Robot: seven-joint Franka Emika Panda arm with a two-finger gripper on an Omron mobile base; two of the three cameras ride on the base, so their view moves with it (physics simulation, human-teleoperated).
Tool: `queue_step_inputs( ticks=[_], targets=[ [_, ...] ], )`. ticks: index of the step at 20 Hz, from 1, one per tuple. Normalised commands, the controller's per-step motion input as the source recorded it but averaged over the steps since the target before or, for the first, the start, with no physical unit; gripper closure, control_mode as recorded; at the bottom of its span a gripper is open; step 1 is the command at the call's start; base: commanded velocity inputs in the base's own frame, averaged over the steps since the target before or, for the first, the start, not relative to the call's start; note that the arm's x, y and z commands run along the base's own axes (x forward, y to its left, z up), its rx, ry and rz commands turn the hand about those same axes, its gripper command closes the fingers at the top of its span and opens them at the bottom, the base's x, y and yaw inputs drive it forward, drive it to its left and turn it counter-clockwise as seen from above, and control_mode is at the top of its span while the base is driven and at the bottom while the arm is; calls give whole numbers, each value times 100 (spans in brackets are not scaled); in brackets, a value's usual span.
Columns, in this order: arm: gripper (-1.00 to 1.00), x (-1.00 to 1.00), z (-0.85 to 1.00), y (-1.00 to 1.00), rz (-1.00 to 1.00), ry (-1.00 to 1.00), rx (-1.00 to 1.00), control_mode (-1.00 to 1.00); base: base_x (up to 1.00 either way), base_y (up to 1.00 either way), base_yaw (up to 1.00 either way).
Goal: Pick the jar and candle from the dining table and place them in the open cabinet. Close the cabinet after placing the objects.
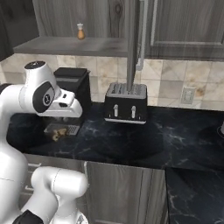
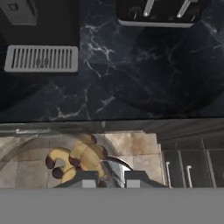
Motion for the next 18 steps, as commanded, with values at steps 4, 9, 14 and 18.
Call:
queue_step_inputs(
  ticks=[4, 9, 14, 18],
  targets=[
    [100, 23, 51, 0, 2, -23, -9, -100, 0, 0, 0],
    [100, 30, 100, 0, 0, -36, 0, -100, 0, 0, 0],
    [100, 23, 100, -6, 0, -39, 4, -100, 0, 0, 0],
    [100, 0, 100, 0, 0, -33, 10, -100, 0, 0, 0]
  ],
)
